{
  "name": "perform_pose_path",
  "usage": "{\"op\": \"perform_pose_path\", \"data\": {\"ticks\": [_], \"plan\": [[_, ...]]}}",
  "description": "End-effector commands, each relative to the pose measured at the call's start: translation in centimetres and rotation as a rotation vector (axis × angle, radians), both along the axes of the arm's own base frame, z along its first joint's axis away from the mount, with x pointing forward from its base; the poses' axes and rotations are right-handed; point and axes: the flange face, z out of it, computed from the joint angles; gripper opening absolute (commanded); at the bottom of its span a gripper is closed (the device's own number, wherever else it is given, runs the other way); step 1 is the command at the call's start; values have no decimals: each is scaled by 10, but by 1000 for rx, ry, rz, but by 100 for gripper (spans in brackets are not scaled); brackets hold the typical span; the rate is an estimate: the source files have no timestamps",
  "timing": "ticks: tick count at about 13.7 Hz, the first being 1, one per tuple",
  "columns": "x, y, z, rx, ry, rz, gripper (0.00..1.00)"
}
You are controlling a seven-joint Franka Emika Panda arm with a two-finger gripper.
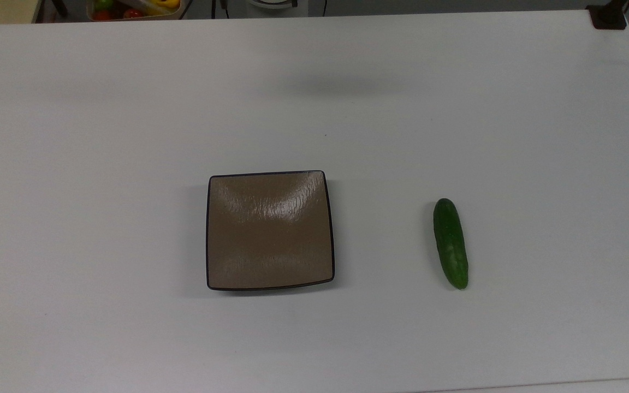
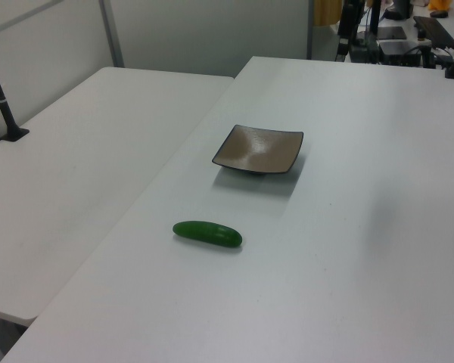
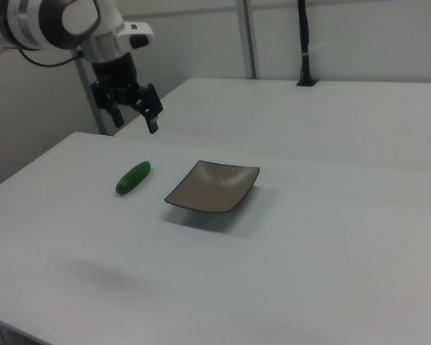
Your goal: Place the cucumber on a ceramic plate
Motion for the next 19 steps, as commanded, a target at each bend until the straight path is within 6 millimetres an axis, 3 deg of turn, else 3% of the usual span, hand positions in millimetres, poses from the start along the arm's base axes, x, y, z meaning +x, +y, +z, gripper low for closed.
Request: {"op": "perform_pose_path", "data": {"ticks": [1, 14, 17, 19], "plan": [[4, -5, -7, 21, -22, 2, 100], [2, 4, -15, 18, 2, 24, 100], [0, 23, -31, 13, 32, 56, 100], [8, 42, -54, 14, 70, 82, 100]]}}
